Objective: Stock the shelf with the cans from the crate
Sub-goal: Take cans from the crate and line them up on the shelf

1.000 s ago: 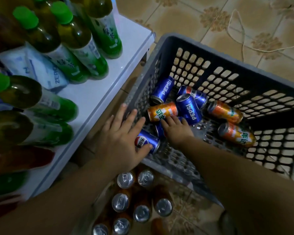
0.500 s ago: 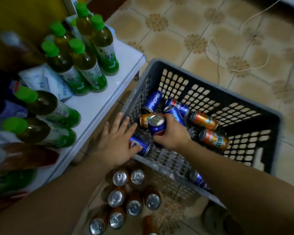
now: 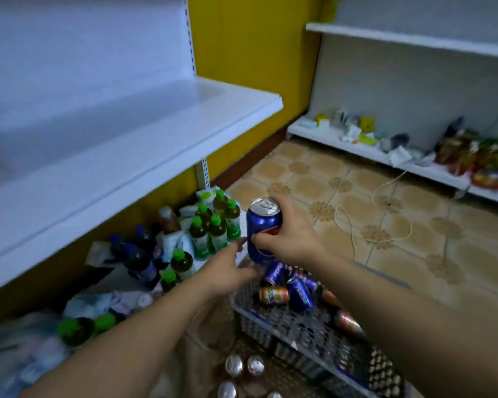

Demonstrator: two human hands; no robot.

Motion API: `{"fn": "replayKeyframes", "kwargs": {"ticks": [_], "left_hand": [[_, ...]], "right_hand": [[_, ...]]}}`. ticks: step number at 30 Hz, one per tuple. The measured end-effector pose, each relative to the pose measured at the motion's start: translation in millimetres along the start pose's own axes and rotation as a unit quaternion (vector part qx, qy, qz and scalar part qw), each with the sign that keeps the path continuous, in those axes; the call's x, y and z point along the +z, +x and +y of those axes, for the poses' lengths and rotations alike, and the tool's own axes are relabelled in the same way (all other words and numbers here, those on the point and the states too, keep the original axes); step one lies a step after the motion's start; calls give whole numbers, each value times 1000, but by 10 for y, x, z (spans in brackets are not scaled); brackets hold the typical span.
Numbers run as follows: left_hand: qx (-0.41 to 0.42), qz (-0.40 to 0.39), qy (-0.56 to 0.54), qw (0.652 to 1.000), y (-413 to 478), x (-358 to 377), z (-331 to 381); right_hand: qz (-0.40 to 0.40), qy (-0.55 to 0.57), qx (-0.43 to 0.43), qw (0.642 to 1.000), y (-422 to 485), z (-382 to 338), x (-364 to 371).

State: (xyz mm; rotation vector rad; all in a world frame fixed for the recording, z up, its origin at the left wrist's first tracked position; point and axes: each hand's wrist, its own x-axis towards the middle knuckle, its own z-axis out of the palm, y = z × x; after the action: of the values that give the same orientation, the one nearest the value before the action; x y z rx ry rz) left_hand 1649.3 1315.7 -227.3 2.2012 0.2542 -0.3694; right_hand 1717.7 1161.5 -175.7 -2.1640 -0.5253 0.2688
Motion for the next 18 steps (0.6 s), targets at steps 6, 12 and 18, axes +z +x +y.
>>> {"fn": "replayKeyframes", "kwargs": {"ticks": [6,12,18], "left_hand": [[26,111,-4,993,-999,-733,360],[-1,221,70,973,-1969,-1428,239],[-107,284,167,938,-2918,-1937,-318]], "right_hand": [[29,-1,-83,996,-270,-1210,-90],[14,2,-152,988,-487,-2187,243],[-57,52,-190,979,-705,-2982,843]]}}
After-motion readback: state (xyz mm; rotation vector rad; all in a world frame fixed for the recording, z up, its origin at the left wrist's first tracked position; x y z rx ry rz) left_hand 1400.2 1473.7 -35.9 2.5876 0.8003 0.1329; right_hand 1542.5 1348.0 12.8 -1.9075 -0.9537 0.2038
